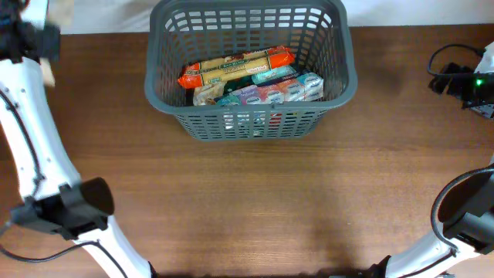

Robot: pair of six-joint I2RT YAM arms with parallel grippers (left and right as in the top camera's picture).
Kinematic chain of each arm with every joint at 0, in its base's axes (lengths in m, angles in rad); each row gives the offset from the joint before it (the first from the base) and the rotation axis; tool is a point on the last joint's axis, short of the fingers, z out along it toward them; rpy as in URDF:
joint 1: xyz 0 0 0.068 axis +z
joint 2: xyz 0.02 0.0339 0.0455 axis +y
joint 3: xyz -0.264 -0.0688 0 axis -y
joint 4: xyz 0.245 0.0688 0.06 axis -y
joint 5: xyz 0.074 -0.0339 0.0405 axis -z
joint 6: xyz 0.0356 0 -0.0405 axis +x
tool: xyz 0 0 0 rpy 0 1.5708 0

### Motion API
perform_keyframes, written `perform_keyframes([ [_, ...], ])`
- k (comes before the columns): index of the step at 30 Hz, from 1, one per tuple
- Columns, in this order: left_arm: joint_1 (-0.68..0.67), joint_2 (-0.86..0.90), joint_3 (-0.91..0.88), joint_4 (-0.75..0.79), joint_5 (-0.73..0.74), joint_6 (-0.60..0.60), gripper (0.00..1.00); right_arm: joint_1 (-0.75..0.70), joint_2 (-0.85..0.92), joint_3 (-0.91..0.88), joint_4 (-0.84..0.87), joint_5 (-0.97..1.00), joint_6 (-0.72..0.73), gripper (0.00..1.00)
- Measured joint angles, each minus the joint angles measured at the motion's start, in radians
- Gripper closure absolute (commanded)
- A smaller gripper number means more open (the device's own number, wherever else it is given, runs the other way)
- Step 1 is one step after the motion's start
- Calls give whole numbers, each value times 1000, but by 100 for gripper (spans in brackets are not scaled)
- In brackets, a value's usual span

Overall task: Pack container
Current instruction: 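Carry the beige pouch into the basket and open the left gripper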

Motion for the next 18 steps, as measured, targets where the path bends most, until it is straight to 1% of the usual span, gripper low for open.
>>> perform_keyframes([
  [1,-29,-11,44,1,17,21,98,0,0,0,0,0,1,1],
  [3,-115,-41,118,0,68,103,98,0,0,0,0,0,0,1],
  [7,-308,-89,172,-3,157,287,98,0,0,0,0,0,0,1],
  [9,-399,-93,172,-18,182,373,98,0,0,0,0,0,0,1],
  [12,-498,-82,140,-49,203,475,98,0,0,0,0,0,0,1],
  [14,-546,-60,110,-60,211,521,98,0,0,0,0,0,0,1],
  [18,-588,6,39,-64,216,565,99,0,0,0,0,0,0,1],
])
